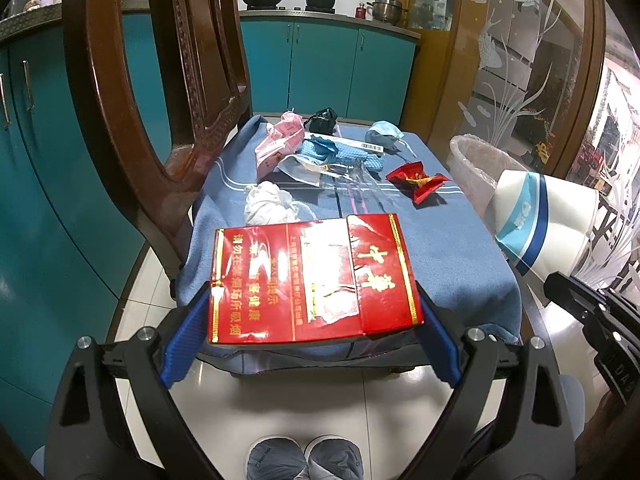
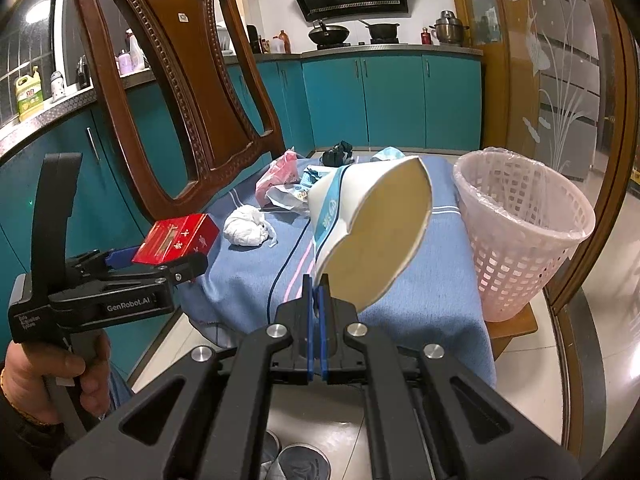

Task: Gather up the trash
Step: 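Carry the insole to the wastebasket and open the right gripper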

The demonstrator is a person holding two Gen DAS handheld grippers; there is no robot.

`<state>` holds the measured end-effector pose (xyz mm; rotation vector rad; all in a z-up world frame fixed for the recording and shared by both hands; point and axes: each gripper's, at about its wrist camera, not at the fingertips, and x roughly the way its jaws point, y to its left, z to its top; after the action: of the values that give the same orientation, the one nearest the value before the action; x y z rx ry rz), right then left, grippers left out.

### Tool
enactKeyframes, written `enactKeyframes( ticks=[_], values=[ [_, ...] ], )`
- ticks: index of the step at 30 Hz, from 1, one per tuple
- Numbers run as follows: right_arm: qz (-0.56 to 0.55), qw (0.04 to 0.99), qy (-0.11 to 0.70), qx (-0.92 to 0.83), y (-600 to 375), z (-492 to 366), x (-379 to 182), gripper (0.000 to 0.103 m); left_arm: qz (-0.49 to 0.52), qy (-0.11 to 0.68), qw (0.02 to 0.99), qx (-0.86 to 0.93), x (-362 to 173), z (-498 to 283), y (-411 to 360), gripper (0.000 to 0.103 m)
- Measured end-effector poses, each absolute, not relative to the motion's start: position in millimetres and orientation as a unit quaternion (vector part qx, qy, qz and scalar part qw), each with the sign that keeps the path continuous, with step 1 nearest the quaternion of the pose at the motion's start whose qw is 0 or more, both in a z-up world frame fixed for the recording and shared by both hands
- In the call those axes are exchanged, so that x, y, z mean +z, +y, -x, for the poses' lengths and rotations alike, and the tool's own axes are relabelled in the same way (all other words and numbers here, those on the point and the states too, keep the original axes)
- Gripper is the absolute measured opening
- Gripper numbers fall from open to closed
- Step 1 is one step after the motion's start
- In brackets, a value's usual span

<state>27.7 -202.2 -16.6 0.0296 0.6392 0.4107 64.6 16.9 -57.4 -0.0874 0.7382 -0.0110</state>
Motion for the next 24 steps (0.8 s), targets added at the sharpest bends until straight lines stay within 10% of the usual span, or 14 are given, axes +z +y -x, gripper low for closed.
enactKeyframes(
  ticks=[15,17,18,24],
  values=[
    [-0.03,0.97,0.236,0.052,-312,-173,59,0.006,0.042,0.352,0.935,-0.009,-49,-66,18,0.092],
    [-0.053,0.967,0.247,0.038,-331,-200,45,0.038,0.041,0.351,0.935,-0.009,-48,-65,17,0.092],
    [-0.06,0.965,0.254,0.03,-340,-210,36,0.071,0.04,0.351,0.936,-0.009,-47,-65,17,0.092],
    [-0.131,0.962,0.24,0.02,-364,-150,4,0.076,0.026,0.359,0.933,-0.017,-50,-68,8,0.092]
  ],
)
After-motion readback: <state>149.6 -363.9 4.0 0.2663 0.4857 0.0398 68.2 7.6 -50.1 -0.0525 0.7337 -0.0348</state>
